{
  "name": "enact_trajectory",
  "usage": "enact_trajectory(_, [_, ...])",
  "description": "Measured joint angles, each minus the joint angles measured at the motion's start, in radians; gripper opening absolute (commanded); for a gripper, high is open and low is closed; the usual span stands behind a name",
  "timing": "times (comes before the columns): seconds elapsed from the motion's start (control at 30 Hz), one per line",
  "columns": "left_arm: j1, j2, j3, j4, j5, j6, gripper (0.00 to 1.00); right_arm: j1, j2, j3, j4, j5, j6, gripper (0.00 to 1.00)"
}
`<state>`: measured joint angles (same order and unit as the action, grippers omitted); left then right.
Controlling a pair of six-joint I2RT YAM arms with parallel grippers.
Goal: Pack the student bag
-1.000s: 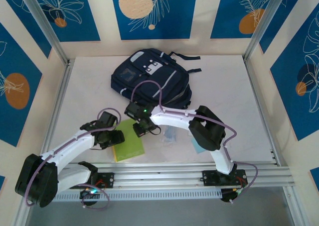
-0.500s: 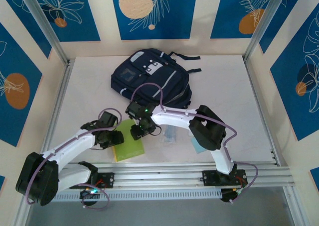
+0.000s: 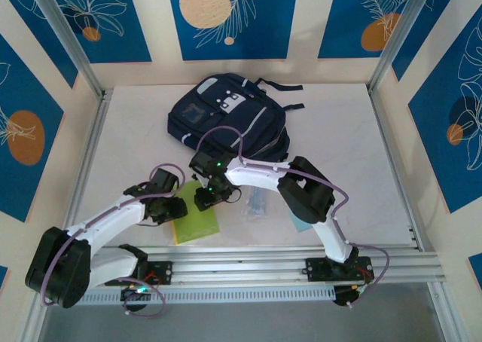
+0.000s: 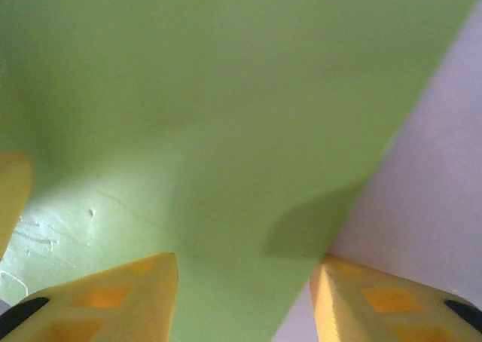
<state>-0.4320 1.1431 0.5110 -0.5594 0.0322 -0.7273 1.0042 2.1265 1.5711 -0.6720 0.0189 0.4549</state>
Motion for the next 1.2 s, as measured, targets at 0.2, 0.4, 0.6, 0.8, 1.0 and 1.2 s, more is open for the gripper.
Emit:
enact_trajectory(0.2, [0.005,-0.001,-0.007,0.007,0.0,-0.007,0.46,-0.003,-0.001,0.0,-0.005,-0.014,-0.001,0.49])
enact_trajectory(0.4, [0.005,-0.003,-0.011,0.014,0.0,-0.01,0.46,-0.023,-0.07,-0.018,0.01,-0.064,0.036,0.49])
enact_trajectory(0.6, [0.005,-0.003,-0.011,0.021,0.002,-0.021,0.47,-0.044,-0.146,-0.036,0.08,-0.157,0.08,0.42])
enact_trajectory(0.8, [0.005,-0.003,-0.011,0.024,0.004,-0.028,0.47,-0.075,-0.126,-0.036,0.1,-0.234,0.105,0.32])
enact_trajectory(1.0, [0.005,-0.003,-0.011,0.037,0.012,-0.05,0.48,-0.108,-0.062,-0.021,0.099,-0.286,0.132,0.31])
enact_trajectory(1.2, [0.005,-0.003,-0.013,0.05,0.019,-0.061,0.5,-0.124,-0.027,-0.013,0.093,-0.309,0.153,0.02])
